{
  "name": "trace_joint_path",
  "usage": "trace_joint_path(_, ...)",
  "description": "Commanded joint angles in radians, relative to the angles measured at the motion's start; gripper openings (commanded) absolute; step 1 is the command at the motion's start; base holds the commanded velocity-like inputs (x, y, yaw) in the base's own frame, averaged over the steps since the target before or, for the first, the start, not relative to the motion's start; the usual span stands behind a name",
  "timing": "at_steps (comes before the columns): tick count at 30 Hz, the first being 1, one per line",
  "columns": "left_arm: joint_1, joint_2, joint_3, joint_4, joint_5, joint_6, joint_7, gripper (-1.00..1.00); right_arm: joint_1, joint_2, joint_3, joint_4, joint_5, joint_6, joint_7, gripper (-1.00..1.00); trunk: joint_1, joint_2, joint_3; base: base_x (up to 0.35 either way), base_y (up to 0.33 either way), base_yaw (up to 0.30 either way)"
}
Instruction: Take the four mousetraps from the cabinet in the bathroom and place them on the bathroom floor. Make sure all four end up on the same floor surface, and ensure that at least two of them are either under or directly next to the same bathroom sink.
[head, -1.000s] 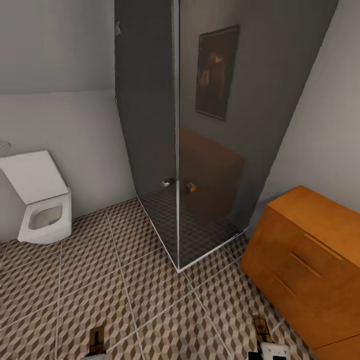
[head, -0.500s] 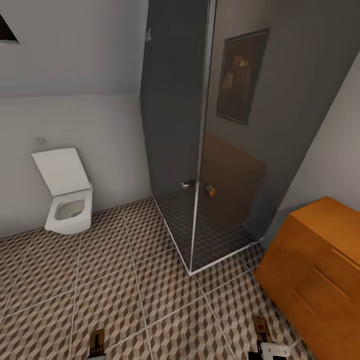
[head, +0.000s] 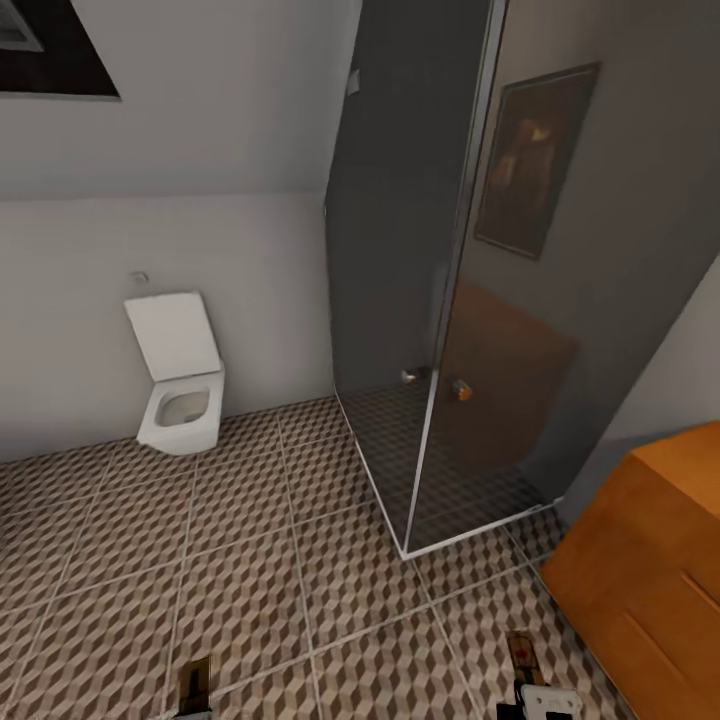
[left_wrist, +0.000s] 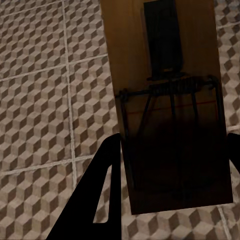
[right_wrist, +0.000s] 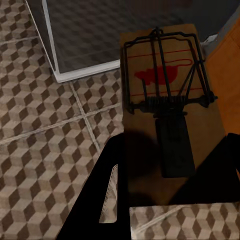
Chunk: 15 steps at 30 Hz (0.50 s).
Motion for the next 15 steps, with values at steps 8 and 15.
trace_joint_path(8,-0.001,-0.001,-0.006,0.002,-0.009,-0.003,0.014,-1.0,-0.001,-0.001,0.007,0.0,-0.002,-0.002,-0.008,-1.0,0.001,-0.002,0.006,0.0,0.0,0.242)
trace_joint_path(15,-0.001,-0.001,-0.006,0.002,-0.009,-0.003,0.014,-1.0,-0.001,-0.001,0.007,0.0,-0.002,-0.002,-0.008,-1.0,0.001,-0.002,0.013,0.0,0.0,0.243)
